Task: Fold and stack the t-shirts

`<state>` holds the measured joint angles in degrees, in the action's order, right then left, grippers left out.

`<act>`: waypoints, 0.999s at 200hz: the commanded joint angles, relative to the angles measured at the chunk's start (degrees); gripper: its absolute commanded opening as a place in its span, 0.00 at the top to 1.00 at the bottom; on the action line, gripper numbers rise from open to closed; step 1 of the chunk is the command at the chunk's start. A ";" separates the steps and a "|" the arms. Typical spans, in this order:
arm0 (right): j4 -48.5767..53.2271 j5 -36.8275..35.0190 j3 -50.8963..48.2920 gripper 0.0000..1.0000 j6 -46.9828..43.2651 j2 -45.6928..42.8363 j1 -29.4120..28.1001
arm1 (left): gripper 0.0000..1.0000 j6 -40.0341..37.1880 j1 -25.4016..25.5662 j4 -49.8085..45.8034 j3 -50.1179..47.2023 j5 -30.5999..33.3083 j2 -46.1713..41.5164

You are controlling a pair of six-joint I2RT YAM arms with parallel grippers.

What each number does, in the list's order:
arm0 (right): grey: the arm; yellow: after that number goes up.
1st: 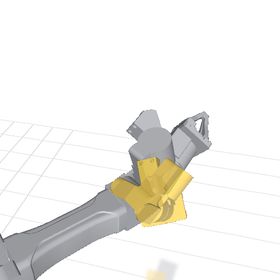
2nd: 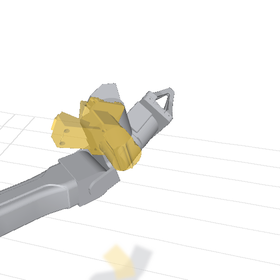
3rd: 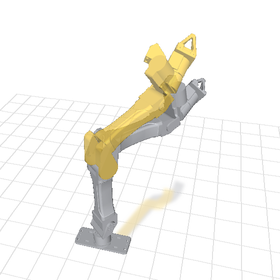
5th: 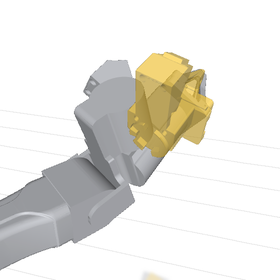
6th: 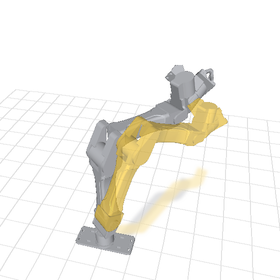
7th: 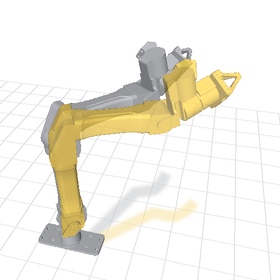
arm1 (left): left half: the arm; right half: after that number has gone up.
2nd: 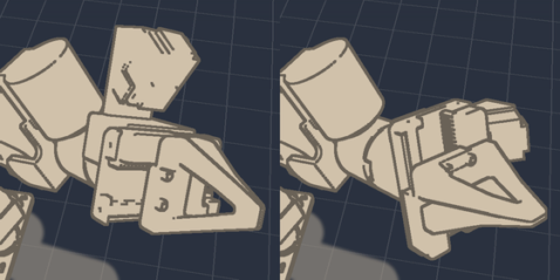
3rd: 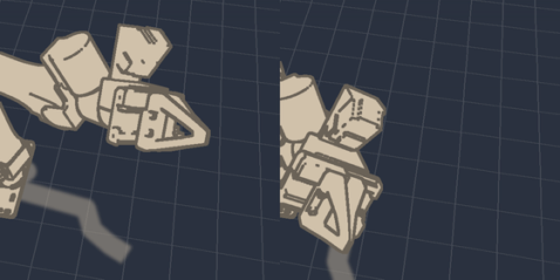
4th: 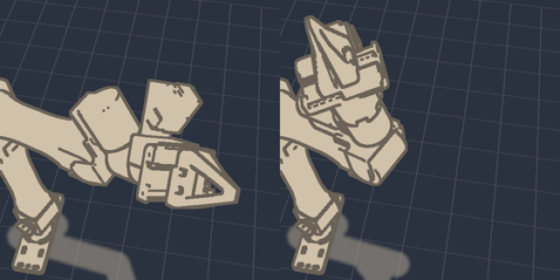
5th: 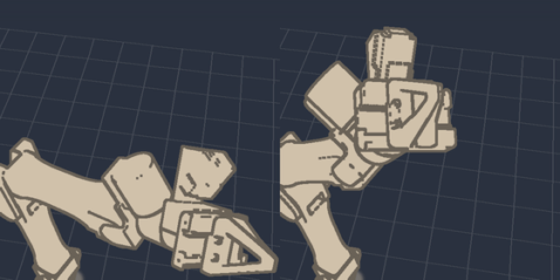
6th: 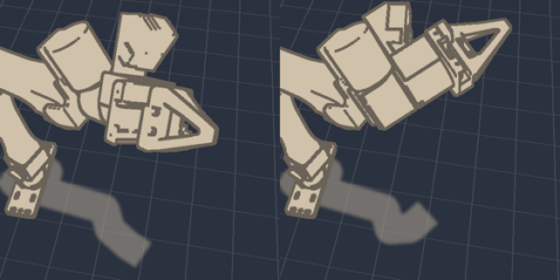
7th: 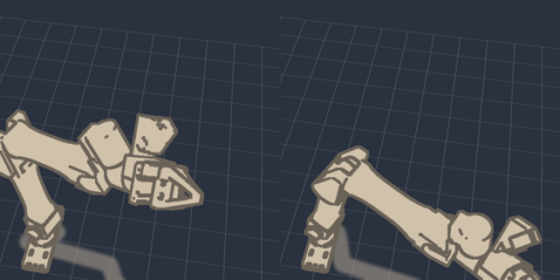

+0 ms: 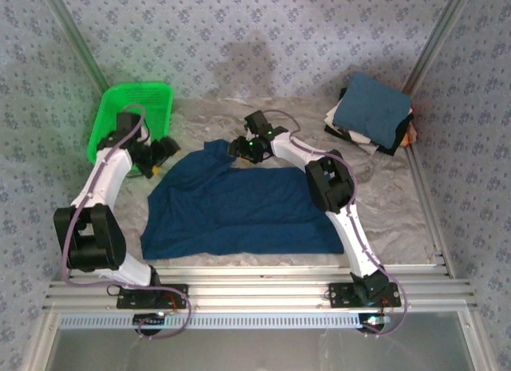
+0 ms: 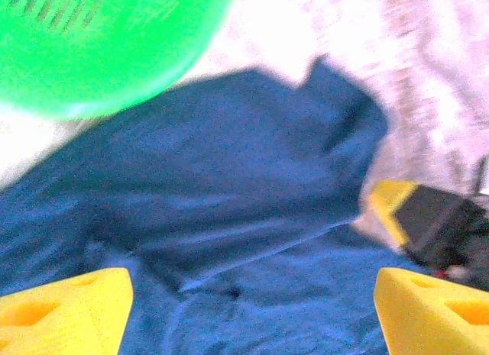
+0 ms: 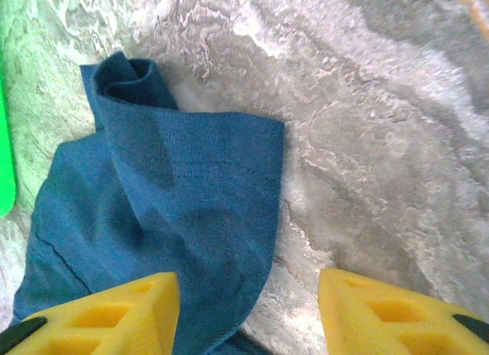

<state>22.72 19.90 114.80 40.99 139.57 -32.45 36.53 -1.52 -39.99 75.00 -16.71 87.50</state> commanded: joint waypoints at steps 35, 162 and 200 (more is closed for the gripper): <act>2.66 -2.05 -6.81 0.15 -7.40 -14.29 1.15 | 0.17 -9.77 2.84 -5.65 14.69 -4.92 11.87; 3.51 -4.81 -45.94 0.00 -11.17 -56.29 5.51 | 0.37 -18.95 8.61 -7.92 36.44 4.49 40.71; 4.50 -4.43 -53.09 0.00 -9.92 -62.54 7.17 | 0.41 -18.86 10.63 -9.25 45.94 7.71 48.26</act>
<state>25.43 16.03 64.20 30.17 80.66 -26.09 18.83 7.97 -47.07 115.26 -12.10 131.87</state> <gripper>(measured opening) 0.998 0.601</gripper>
